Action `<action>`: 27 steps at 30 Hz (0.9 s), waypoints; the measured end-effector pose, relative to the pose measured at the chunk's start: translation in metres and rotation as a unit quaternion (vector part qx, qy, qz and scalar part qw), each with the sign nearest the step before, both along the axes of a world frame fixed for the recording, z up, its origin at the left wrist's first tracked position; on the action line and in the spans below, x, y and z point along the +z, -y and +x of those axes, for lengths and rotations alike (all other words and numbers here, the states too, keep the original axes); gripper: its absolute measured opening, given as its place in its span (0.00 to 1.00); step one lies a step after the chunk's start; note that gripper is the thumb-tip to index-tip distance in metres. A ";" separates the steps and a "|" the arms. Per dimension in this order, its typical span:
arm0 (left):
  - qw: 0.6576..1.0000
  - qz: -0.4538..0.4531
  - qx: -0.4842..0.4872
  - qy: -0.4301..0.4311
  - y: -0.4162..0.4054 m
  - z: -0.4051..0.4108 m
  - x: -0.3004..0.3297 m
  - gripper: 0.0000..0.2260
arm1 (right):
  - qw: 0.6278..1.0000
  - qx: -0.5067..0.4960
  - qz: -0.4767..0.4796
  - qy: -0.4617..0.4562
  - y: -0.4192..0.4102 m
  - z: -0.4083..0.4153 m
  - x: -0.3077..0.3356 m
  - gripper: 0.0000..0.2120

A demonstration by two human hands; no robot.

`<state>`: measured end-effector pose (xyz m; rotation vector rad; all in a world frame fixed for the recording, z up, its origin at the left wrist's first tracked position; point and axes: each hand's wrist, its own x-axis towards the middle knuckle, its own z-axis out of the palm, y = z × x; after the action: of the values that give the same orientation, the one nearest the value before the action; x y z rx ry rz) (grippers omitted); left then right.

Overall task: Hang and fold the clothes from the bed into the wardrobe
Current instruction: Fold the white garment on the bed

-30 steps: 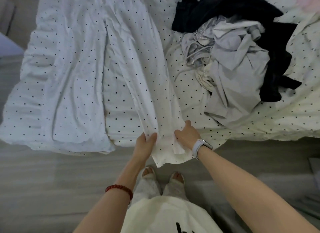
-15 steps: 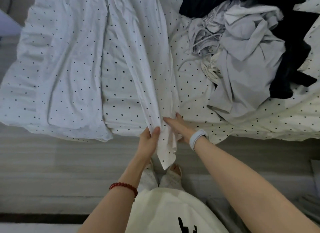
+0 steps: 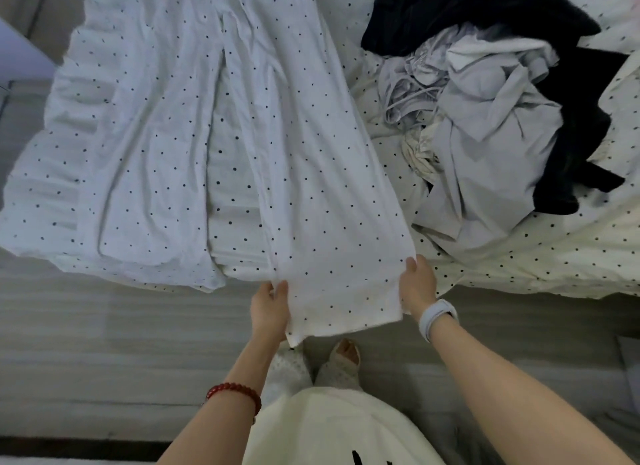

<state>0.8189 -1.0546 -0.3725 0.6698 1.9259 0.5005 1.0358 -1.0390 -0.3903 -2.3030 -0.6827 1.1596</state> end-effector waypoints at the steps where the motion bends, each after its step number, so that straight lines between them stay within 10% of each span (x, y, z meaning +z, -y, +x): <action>1: 0.998 -0.043 -0.038 -0.016 0.001 0.000 -0.008 0.07 | 1.000 -0.003 0.003 0.011 0.000 0.004 0.002 0.12; 10: 0.985 -0.094 -0.022 0.139 -0.017 -0.028 0.014 0.14 | 0.958 0.175 0.226 -0.026 -0.011 -0.045 0.051 0.09; 17: 0.953 -0.008 -0.001 0.304 -0.061 -0.104 0.073 0.12 | 0.855 0.476 0.168 -0.115 -0.004 -0.161 0.076 0.18; 27: 0.986 0.008 -0.112 0.125 -0.093 -0.218 0.037 0.06 | 0.888 0.438 0.017 -0.138 -0.016 -0.263 0.051 0.15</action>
<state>0.6010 -0.9617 -0.3357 0.7855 1.5902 0.4359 0.7729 -1.0231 -0.3390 -1.7254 -1.6932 1.7723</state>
